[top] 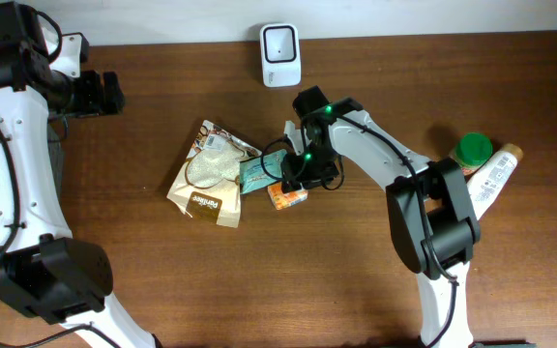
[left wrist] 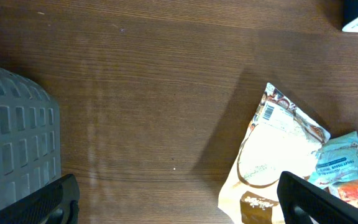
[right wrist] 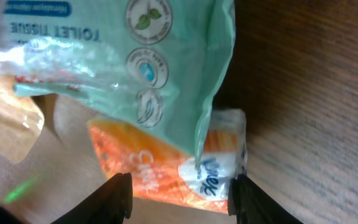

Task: Scan the item barcode
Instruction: 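Grasp the orange tissue pack with the right gripper and pull it right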

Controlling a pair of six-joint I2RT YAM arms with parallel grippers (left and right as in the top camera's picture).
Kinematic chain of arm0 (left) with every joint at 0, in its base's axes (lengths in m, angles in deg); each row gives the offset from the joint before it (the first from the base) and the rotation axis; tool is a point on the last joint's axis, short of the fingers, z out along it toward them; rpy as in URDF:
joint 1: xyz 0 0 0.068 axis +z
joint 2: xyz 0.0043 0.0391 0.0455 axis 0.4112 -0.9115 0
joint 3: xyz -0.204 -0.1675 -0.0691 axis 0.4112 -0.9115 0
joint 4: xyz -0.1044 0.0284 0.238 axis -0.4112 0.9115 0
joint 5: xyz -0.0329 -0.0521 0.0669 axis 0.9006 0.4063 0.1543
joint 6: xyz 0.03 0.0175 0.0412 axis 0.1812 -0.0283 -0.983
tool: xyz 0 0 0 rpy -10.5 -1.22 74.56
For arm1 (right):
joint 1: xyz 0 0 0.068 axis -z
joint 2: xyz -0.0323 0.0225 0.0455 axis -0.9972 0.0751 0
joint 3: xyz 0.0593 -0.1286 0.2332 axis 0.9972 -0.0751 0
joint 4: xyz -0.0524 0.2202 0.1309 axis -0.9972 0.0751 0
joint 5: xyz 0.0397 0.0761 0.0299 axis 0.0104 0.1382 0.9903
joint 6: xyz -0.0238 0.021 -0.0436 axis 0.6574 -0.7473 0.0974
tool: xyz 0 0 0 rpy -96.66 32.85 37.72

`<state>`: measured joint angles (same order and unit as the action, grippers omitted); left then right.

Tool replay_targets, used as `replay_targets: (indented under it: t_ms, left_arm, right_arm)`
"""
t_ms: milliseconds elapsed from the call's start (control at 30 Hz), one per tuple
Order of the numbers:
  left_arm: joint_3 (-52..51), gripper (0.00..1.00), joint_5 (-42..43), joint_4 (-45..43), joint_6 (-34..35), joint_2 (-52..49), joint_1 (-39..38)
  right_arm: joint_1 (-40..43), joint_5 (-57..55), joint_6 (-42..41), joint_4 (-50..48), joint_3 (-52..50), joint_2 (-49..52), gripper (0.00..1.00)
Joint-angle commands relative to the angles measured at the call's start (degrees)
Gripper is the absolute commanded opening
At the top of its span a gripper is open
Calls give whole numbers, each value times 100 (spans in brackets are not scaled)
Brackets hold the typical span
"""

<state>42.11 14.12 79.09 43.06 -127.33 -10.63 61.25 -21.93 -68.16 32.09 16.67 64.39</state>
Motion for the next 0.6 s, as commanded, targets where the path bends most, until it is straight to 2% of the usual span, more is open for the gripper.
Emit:
replay_targets:
  t_ms: [0, 333, 467, 533, 567]
  left_arm:
    - [26, 99, 61, -9, -92, 15, 39]
    - [26, 99, 61, -9, -92, 15, 39]
    - [26, 99, 61, -9, -92, 15, 42]
    - [26, 99, 61, -9, -92, 15, 39]
    - [26, 99, 61, -9, -92, 15, 42]
  right_arm:
    - [-42, -13, 79, -116, 7, 323, 48]
    - [-46, -160, 59, -190, 7, 507, 48]
    - [-46, -160, 59, -212, 7, 507, 40]
    - [-26, -162, 63, -208, 20, 505, 41]
    - [11, -162, 63, -164, 59, 496, 48]
